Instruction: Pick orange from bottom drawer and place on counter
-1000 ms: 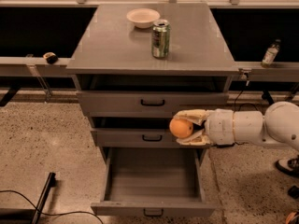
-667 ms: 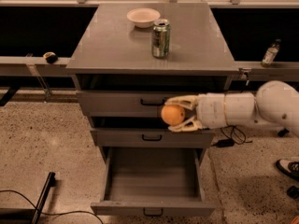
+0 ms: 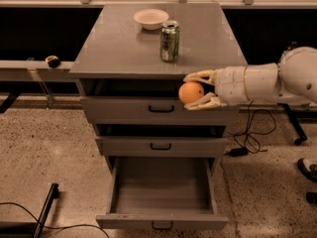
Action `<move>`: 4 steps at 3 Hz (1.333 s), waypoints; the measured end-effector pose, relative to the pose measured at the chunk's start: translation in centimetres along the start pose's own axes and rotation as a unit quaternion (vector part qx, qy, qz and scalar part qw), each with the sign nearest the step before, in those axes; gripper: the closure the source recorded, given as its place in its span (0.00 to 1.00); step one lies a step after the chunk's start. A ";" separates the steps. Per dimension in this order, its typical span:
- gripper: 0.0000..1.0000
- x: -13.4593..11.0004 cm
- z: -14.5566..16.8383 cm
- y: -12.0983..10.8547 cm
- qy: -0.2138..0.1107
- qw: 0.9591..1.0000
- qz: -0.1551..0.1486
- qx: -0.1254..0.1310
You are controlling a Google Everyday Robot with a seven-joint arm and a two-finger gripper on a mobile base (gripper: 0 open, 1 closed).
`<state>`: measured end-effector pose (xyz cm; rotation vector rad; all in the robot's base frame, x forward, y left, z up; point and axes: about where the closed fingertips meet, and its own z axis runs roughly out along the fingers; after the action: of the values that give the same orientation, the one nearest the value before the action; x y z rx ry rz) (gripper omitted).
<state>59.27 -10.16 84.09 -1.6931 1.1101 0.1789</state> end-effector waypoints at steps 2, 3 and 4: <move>1.00 2.2 -2.8 -3.7 0.017 0.997 0.074 0.033; 1.00 2.1 -1.6 -5.3 0.007 0.995 0.081 0.051; 1.00 0.8 -0.1 -8.9 0.015 0.995 0.070 0.073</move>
Offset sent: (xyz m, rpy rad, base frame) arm 0.0251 -0.0322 0.0200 0.0574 0.0711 -0.1105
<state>66.30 -10.58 89.66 -1.4944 1.2355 0.1568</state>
